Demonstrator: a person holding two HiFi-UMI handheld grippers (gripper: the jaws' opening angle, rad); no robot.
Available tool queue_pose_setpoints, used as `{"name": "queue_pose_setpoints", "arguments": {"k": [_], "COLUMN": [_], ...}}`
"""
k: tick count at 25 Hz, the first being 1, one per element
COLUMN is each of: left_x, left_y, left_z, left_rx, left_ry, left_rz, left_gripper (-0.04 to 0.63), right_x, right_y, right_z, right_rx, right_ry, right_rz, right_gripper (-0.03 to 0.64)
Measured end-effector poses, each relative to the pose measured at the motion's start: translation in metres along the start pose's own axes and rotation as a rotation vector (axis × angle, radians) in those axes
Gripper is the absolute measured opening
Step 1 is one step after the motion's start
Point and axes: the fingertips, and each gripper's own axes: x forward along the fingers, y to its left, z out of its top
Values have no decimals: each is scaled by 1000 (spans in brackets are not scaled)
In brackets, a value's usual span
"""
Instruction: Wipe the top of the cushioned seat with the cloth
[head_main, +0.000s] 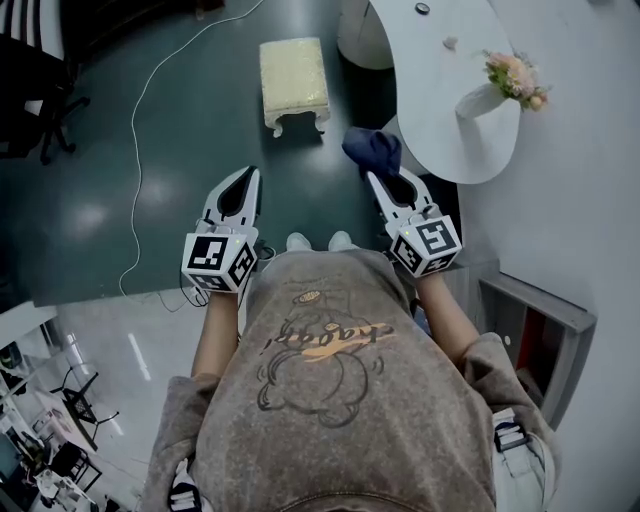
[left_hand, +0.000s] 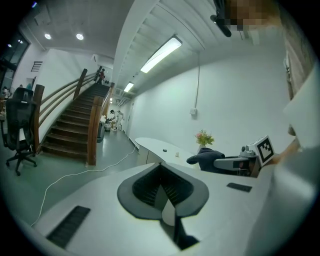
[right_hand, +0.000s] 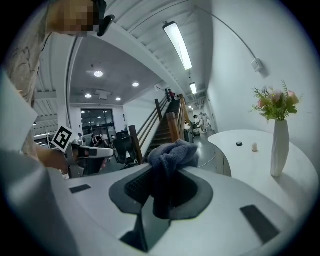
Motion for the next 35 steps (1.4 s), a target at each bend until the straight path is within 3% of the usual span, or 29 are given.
{"name": "queue_pose_setpoints", "arguments": {"k": [8,18,27,35], "left_x": [5,41,119,214], "left_y": [21,65,115,160], "left_z": [1,9,31,75], "left_rx": [-2,-19,-26,-31], "left_ry": [-5,-7,8,21], "left_rz": [-62,-47,7,33], "left_gripper": [15,15,15,15], "right_x": [16,75,166,256], "right_y": [9,-12,-72,-131], "right_z": [-1,1,25,71], "right_rx": [-29,-15,0,-5], "right_ry": [4,12,12,48], "right_rz": [-45,-27,30,81], "right_gripper": [92,92,92,92]}}
